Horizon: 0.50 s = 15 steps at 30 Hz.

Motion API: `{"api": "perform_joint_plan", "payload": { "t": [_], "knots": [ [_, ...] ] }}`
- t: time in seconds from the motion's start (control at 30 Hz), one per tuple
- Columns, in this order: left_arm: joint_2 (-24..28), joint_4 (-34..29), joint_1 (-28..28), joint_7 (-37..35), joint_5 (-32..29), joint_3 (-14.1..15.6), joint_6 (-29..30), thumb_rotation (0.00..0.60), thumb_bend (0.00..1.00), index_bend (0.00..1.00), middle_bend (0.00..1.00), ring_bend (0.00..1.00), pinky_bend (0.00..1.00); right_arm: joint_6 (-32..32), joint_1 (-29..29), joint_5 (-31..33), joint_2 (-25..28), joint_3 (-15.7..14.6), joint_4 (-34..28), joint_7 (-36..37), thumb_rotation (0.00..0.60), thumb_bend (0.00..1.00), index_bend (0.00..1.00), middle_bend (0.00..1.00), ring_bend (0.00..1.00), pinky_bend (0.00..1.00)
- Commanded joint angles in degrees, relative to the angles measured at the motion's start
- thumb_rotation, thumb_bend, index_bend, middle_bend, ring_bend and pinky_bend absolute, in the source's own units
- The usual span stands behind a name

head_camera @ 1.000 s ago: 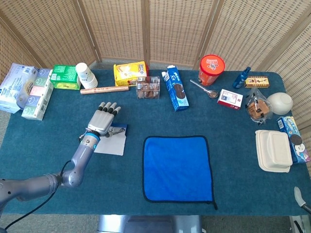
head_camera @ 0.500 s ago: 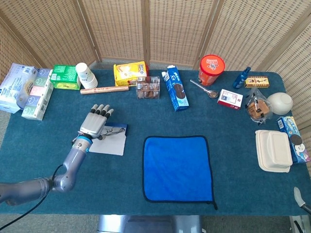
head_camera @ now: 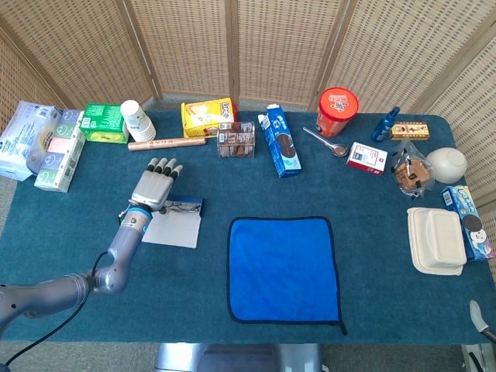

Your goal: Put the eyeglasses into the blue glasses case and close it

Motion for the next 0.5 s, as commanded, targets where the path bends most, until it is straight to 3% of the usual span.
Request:
{"api": "perform_joint_plan", "payload": {
  "t": [0.03, 0.27, 0.5],
  "knots": [
    [-0.3, 0.3, -0.4, 0.1, -0.4, -0.2, -0.3, 0.548, 0.15, 0.00, 0.00, 0.00, 0.00, 0.1, -0.1, 0.0, 0.0, 0.0, 0.1, 0.1, 0.340, 0.34, 0.05, 0.13, 0.00, 0.06],
    [0.8, -2.1, 0.1, -0.6, -0.6, 0.4, -0.6, 0.548, 0.15, 0.00, 0.00, 0.00, 0.00, 0.4, -0.1, -0.3, 0.2, 0.1, 0.0, 0.3, 0.337, 0.34, 0.05, 0.13, 0.00, 0.06],
    [5.2, -8.4, 0.3, -2.6, -2.0, 0.6, -3.4, 0.555, 0.15, 0.00, 0.00, 0.00, 0.01, 0.5, -0.1, -0.9, 0.1, 0.0, -0.2, 0.2, 0.338, 0.34, 0.05, 0.13, 0.00, 0.06]
  ]
}}
